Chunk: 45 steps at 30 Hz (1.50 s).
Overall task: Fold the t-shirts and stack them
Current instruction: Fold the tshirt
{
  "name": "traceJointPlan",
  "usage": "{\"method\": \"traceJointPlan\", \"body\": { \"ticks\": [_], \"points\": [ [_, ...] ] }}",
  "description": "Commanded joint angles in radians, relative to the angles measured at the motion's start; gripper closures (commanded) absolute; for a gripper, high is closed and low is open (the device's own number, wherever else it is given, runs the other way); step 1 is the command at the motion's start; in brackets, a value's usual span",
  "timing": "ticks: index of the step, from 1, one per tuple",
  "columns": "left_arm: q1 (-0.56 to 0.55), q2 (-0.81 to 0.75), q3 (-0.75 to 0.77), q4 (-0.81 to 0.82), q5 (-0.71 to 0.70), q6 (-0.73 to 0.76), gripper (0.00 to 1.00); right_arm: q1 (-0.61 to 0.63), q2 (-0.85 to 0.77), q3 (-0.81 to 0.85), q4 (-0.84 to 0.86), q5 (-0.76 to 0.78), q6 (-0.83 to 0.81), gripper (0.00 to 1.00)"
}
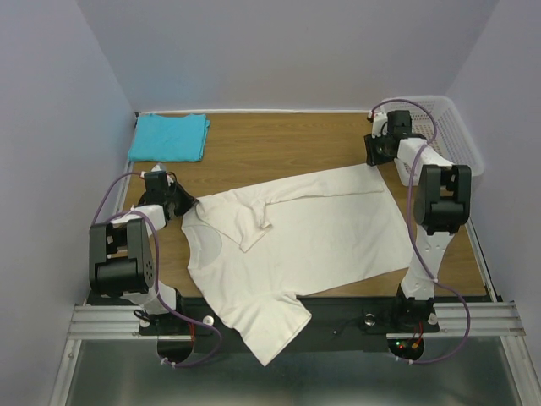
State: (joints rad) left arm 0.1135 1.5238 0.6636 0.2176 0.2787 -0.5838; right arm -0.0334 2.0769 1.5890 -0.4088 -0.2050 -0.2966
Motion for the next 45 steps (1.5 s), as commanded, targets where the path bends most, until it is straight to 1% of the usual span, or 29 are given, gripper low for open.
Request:
{"method": "traceJointPlan", "body": {
  "ticks": [1, 9, 26, 31, 34, 35, 37, 38, 45],
  "points": [
    [0.006, -0.025, 0.037, 0.034, 0.013, 0.021, 1.0, -0.003, 0.018, 0.051, 0.021, 0.053, 0.025, 0.61],
    [0.009, -0.028, 0.054, 0.023, 0.017, 0.035, 1.0, 0.004, 0.028, 0.043, 0.019, 0.128, 0.022, 0.62],
    [0.011, -0.031, 0.068, 0.016, 0.037, 0.048, 1.0, 0.006, 0.06, 0.042, 0.018, 0.164, 0.027, 0.62],
    [0.011, -0.036, 0.067, 0.014, 0.036, 0.05, 1.0, 0.007, 0.074, 0.045, 0.015, 0.15, 0.025, 0.63],
    [0.011, -0.039, 0.065, 0.012, 0.033, 0.053, 1.0, 0.007, 0.074, 0.046, 0.016, 0.13, 0.028, 0.75],
    [0.014, -0.037, 0.067, 0.011, 0.033, 0.055, 1.0, 0.007, 0.072, 0.046, 0.016, 0.119, 0.031, 0.84],
    [0.015, -0.04, 0.07, 0.006, 0.025, 0.062, 1.0, 0.007, 0.071, 0.055, 0.016, 0.11, 0.031, 0.92],
    [0.015, -0.039, 0.074, 0.002, 0.022, 0.064, 1.0, 0.007, 0.071, 0.061, 0.016, 0.108, 0.031, 0.99],
    [0.035, -0.042, 0.116, -0.049, -0.053, 0.104, 1.0, 0.007, 0.081, 0.146, 0.016, 0.095, 0.007, 1.0]
  ]
}}
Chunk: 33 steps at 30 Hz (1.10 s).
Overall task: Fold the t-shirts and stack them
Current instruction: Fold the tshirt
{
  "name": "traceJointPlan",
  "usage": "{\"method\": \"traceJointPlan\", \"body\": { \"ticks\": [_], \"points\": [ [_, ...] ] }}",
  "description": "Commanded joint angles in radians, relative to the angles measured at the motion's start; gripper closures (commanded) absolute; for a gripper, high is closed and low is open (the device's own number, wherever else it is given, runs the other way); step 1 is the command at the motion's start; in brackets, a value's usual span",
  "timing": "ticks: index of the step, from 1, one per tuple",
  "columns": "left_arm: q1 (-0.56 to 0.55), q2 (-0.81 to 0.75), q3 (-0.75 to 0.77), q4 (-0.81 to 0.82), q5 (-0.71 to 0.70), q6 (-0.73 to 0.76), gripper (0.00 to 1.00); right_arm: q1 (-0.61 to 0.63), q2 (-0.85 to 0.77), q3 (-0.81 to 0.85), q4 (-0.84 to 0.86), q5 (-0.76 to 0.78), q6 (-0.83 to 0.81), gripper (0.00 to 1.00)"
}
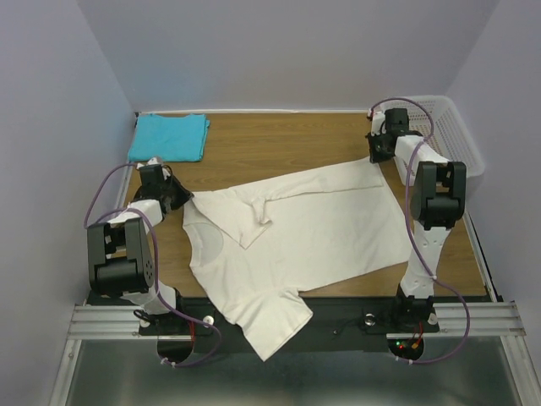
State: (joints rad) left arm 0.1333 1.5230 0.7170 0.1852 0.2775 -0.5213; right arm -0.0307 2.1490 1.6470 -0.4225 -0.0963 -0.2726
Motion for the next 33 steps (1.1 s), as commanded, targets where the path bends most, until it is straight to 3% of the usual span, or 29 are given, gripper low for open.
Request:
{"method": "traceJointPlan", "body": {
  "ticks": [1, 24, 26, 27, 29, 30, 33],
  "points": [
    [0.019, -0.041, 0.07, -0.023, -0.064, 0.052, 1.0, 0.005, 0.017, 0.102, 0.03, -0.019, -0.025, 0.99],
    [0.02, 0.209, 0.274, -0.062, -0.195, 0.109, 1.0, 0.028, 0.252, 0.444, 0.037, -0.043, -0.071, 0.99],
    [0.02, 0.206, 0.279, -0.056, -0.187, 0.118, 1.0, 0.029, 0.267, 0.468, 0.037, -0.04, -0.06, 0.96],
    [0.019, 0.2, 0.28, -0.053, -0.175, 0.124, 1.0, 0.028, 0.272, 0.485, 0.037, -0.04, -0.054, 0.87],
    [0.02, 0.183, 0.285, -0.049, -0.134, 0.138, 0.86, 0.028, 0.264, 0.493, 0.037, -0.045, -0.05, 0.8],
    [0.022, 0.158, 0.288, -0.047, -0.12, 0.138, 0.67, 0.028, 0.243, 0.491, 0.037, -0.054, -0.048, 0.7],
    [0.02, 0.073, 0.286, -0.036, -0.069, 0.153, 0.46, 0.029, 0.177, 0.469, 0.036, -0.062, -0.057, 0.57]
  ]
}}
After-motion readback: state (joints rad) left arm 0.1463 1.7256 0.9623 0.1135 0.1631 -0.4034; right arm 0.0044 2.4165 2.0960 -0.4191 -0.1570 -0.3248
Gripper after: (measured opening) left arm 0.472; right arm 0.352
